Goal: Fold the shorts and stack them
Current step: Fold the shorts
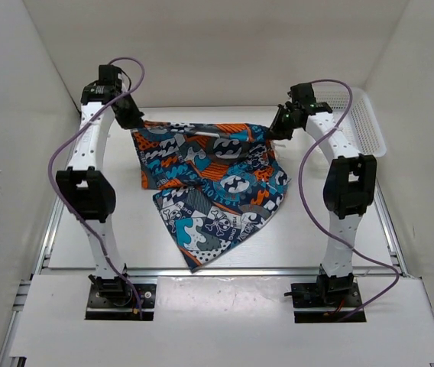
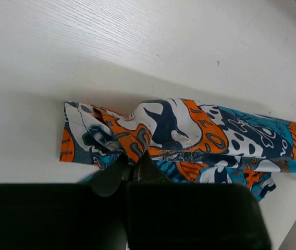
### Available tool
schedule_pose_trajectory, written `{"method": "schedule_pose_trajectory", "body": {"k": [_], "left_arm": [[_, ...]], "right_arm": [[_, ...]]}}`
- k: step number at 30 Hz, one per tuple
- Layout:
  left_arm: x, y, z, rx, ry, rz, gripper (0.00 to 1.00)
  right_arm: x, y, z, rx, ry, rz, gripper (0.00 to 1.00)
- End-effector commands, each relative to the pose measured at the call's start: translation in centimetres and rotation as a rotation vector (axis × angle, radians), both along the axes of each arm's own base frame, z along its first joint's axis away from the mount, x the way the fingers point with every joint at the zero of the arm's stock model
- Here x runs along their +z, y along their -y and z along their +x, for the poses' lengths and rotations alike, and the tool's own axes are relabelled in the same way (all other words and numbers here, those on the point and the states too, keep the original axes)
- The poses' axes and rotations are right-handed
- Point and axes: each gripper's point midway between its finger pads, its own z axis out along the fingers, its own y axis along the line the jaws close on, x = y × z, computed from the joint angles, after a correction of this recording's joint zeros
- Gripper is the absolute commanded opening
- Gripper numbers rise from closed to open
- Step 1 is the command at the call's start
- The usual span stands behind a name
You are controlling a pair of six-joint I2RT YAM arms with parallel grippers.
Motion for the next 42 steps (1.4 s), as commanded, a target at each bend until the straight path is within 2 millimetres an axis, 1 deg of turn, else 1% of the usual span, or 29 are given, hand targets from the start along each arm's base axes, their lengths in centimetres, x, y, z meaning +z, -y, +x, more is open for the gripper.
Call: {"method": "schedule_pose_trajectory", "body": {"k": [1, 3, 4, 6, 7, 8, 9, 10, 11, 12, 13, 14, 15, 17, 18, 19, 22, 23, 25, 29, 30, 33, 36, 37, 38, 39, 40, 41, 42], "left_arm": [[6.4, -0.1, -5.0, -0.021, 0.123, 0.074, 0.10], [6.8, 1.5, -7.2, -0.059, 0.133, 0.044, 0.10], [6.6, 2.9, -9.8, -0.089, 0.126, 0.026, 0.10], [5.9, 4.6, -12.4, -0.137, 0.109, -0.002, 0.10], [6.6, 6.3, -14.5, -0.178, 0.125, -0.025, 0.10], [4.3, 7.4, -16.1, -0.192, 0.064, -0.048, 0.10], [3.7, 8.3, -17.4, -0.211, 0.046, -0.058, 0.10], [4.1, 10.6, -19.5, -0.274, 0.061, -0.075, 0.10], [2.2, 11.4, -21.2, -0.269, 0.002, -0.084, 0.10], [1.8, 12.3, -22.2, -0.282, -0.002, -0.092, 0.10], [1.1, 13.2, -23.6, -0.299, -0.027, -0.104, 0.10], [1.1, 14.7, -25.4, -0.342, -0.015, -0.114, 0.10], [-0.8, 15.2, -26.8, -0.322, -0.063, -0.124, 0.10], [-2.2, 16.3, -29.3, -0.354, -0.096, -0.130, 0.10], [-4.0, 16.2, -30.5, -0.337, -0.147, -0.120, 0.10], [-4.9, 16.3, -31.2, -0.335, -0.170, -0.109, 0.10], [-6.6, 16.8, -34.0, -0.345, -0.223, -0.108, 0.10], [-6.8, 16.8, -34.4, -0.343, -0.223, -0.107, 0.10], [-7.8, 16.7, -35.8, -0.345, -0.259, -0.099, 0.10], [-9.1, 16.3, -36.8, -0.343, -0.296, -0.069, 0.10], [-9.4, 16.4, -37.5, -0.362, -0.312, -0.066, 0.10], [-10.1, 17.2, -39.2, -0.406, -0.372, -0.069, 0.10], [-10.5, 18.5, -41.9, -0.500, -0.430, -0.068, 0.10], [-10.7, 19.0, -43.1, -0.534, -0.452, -0.064, 0.10], [-10.5, 19.4, -44.1, -0.567, -0.476, -0.078, 0.15], [-10.6, 19.5, -44.8, -0.602, -0.493, -0.074, 0.32], [-10.5, 19.6, -44.9, -0.628, -0.492, -0.062, 0.53], [-9.8, 19.8, -44.2, -0.630, -0.466, -0.041, 0.94], [-9.5, 18.8, -44.0, -0.619, -0.458, 0.008, 1.00]], "right_arm": [[1.9, 3.4, -1.9, -0.044, 0.008, -0.058, 0.00], [2.5, 4.7, -3.6, -0.071, 0.001, -0.043, 0.00], [2.6, 4.7, -4.1, -0.071, 0.005, -0.042, 0.00], [2.4, 5.5, -5.8, -0.072, -0.007, -0.051, 0.00], [2.1, 6.0, -6.4, -0.073, -0.013, -0.059, 0.00], [1.8, 6.1, -7.0, -0.073, -0.025, -0.061, 0.00], [2.0, 6.2, -7.7, -0.063, -0.017, -0.067, 0.00], [0.4, 7.3, -9.0, -0.088, -0.065, -0.097, 0.00], [0.0, 7.8, -9.7, -0.090, -0.075, -0.104, 0.00], [0.5, 8.1, -10.5, -0.096, -0.064, -0.112, 0.00], [-0.7, 8.7, -11.7, -0.109, -0.089, -0.114, 0.00], [-0.9, 9.3, -12.2, -0.125, -0.086, -0.124, 0.00], [-0.4, 9.6, -12.7, -0.125, -0.062, -0.142, 0.00], [-1.2, 10.2, -14.1, -0.123, -0.091, -0.162, 0.00], [-1.0, 10.6, -14.7, -0.121, -0.083, -0.182, 0.00], [-1.0, 10.8, -15.2, -0.127, -0.088, -0.193, 0.00], [-1.2, 12.1, -17.4, -0.153, -0.101, -0.223, 0.00], [-1.8, 12.1, -18.2, -0.152, -0.115, -0.224, 0.00], [-1.7, 13.5, -19.6, -0.184, -0.132, -0.245, 0.00], [-2.7, 15.2, -22.2, -0.227, -0.170, -0.291, 0.00], [-3.8, 15.6, -23.0, -0.247, -0.208, -0.300, 0.00], [-4.9, 16.2, -24.1, -0.285, -0.258, -0.312, 0.00], [-4.9, 16.2, -25.0, -0.321, -0.249, -0.304, 0.00], [-4.9, 16.1, -25.6, -0.331, -0.244, -0.299, 0.08], [-4.8, 16.1, -25.8, -0.346, -0.238, -0.290, 0.24], [-4.7, 16.0, -26.1, -0.347, -0.231, -0.289, 0.63], [-4.4, 16.2, -26.3, -0.367, -0.211, -0.289, 0.77], [-4.2, 16.3, -26.6, -0.373, -0.206, -0.296, 0.86], [-3.9, 16.5, -26.6, -0.391, -0.195, -0.301, 0.94]]}}
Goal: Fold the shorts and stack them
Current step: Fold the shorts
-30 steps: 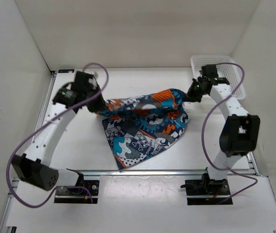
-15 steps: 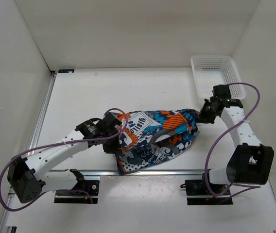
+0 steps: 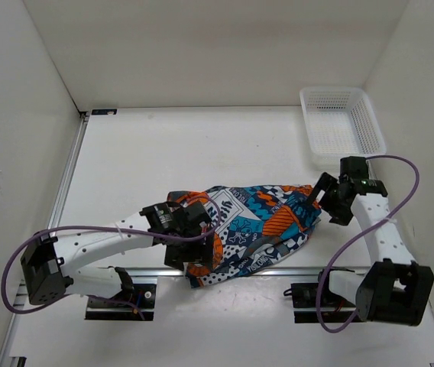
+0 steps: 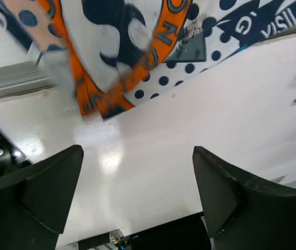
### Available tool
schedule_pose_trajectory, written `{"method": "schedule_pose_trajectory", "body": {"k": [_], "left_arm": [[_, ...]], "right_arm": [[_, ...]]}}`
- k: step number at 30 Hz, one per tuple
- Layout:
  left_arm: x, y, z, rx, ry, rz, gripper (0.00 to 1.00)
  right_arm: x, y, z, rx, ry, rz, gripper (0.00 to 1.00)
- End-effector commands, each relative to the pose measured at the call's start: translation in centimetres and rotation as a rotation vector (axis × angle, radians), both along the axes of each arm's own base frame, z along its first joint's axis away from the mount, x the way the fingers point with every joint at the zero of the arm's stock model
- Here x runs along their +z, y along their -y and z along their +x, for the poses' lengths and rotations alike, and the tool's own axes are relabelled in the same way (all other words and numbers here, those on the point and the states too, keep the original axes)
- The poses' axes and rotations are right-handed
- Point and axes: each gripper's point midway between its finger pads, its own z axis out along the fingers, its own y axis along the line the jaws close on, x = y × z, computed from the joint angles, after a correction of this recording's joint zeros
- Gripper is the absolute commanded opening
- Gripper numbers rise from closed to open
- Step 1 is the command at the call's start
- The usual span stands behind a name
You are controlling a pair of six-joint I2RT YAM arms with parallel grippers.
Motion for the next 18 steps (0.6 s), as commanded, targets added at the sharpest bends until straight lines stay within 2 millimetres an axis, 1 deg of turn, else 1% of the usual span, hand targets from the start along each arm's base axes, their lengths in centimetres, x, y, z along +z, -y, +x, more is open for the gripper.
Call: {"method": "schedule_pose_trajectory", "body": {"k": [1, 2, 3, 4, 5, 6, 7, 8, 9, 11, 12, 14, 15, 16, 18], "left_arm": [[1.7, -0.8, 1.1, -0.006, 0.046, 0.049, 1.00], [2.4, -1.2, 3.1, 0.033, 0.082, 0.058, 1.00], [2.5, -1.9, 4.4, 0.066, 0.112, 0.079, 1.00], [2.5, -2.1, 5.6, 0.099, 0.133, 0.075, 1.00], [2.4, -2.8, 7.6, 0.170, 0.139, 0.073, 1.00], [1.3, -3.7, 8.2, 0.204, 0.131, 0.089, 1.00], [0.6, -4.1, 9.1, 0.236, 0.122, 0.087, 1.00], [-0.3, -4.7, 11.2, 0.305, 0.124, 0.076, 1.00], [-1.7, -5.4, 11.5, 0.320, 0.105, 0.092, 1.00], [-2.8, -5.4, 12.8, 0.343, 0.084, 0.071, 1.00], [-4.0, -5.2, 13.5, 0.356, 0.059, 0.081, 1.00], [-4.4, -4.7, 14.4, 0.342, 0.057, 0.088, 1.00], [-5.3, -4.6, 14.8, 0.333, 0.047, 0.113, 1.00], [-5.3, -4.2, 16.0, 0.334, 0.062, 0.102, 1.00], [-6.0, -4.1, 16.7, 0.342, 0.047, 0.116, 0.94]], "right_arm": [[1.3, 1.1, -0.2, -0.052, 0.055, -0.049, 0.96], [1.3, 1.1, -0.2, -0.052, 0.055, -0.049, 0.96], [1.2, 1.2, -0.5, -0.056, 0.043, -0.058, 0.98], [1.2, 1.2, -0.5, -0.056, 0.043, -0.058, 1.00], [0.9, 0.9, -0.8, -0.048, 0.031, -0.040, 1.00], [0.8, 0.1, -0.8, -0.031, 0.024, 0.002, 1.00], [0.3, -0.4, -1.2, -0.020, 0.007, 0.028, 1.00], [-0.3, -0.8, -1.5, -0.037, -0.008, 0.056, 1.00], [-0.7, -1.1, -1.7, -0.032, -0.014, 0.070, 1.00], [-2.0, -1.4, -2.6, -0.053, -0.056, 0.089, 1.00], [-2.4, -1.5, -2.9, -0.065, -0.070, 0.094, 1.00], [-3.1, -1.5, -3.2, -0.065, -0.077, 0.094, 1.00], [-3.3, -1.5, -3.2, -0.065, -0.077, 0.094, 1.00], [-3.7, -1.5, -3.3, -0.074, -0.086, 0.098, 1.00], [-4.6, -1.7, -3.2, -0.081, -0.091, 0.110, 0.98]]}}
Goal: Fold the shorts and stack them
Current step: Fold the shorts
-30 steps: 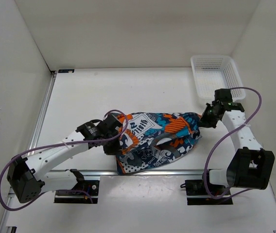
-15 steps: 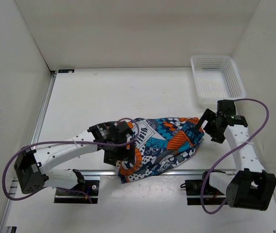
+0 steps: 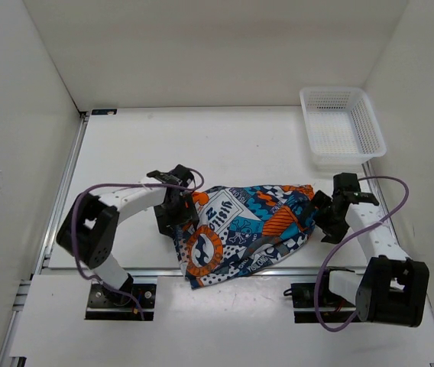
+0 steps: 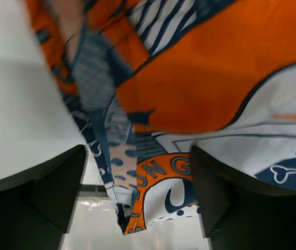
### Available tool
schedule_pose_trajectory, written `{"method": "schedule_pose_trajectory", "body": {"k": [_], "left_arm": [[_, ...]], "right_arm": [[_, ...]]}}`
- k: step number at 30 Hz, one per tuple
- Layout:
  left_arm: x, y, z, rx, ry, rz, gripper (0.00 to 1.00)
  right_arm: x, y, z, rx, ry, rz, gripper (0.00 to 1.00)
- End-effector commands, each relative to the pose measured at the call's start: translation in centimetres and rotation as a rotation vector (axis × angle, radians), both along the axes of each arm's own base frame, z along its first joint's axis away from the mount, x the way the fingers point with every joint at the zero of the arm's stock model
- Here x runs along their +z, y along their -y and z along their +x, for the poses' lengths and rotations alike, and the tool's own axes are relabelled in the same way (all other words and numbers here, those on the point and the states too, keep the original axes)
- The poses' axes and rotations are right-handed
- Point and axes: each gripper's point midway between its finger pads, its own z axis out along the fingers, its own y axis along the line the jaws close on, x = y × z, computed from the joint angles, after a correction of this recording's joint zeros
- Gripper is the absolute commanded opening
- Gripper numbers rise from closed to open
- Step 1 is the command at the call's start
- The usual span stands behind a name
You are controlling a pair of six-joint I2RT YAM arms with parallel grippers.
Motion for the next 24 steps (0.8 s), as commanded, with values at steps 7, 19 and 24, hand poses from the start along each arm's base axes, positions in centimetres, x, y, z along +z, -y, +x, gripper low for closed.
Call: {"method": "schedule_pose_trajectory", "body": {"k": [7, 19, 24], "left_arm": [[-1.5, 0.9, 6.0, -0.016, 0.027, -0.058, 0.19], [4.0, -4.8, 22.6, 0.113, 0.228, -0.014, 0.10], [9.0, -7.7, 26.2, 0.126, 0.289, 0.050, 0.31]], "right_arm": [[-2.6, -3.2, 2.6, 0.021, 0.050, 0.166, 0.69], [-1.4, -11.1, 10.3, 0.046, 0.116, 0.317, 0.01], [1.9, -15.1, 12.9, 0.126, 0.154, 0.221, 0.57]]}}
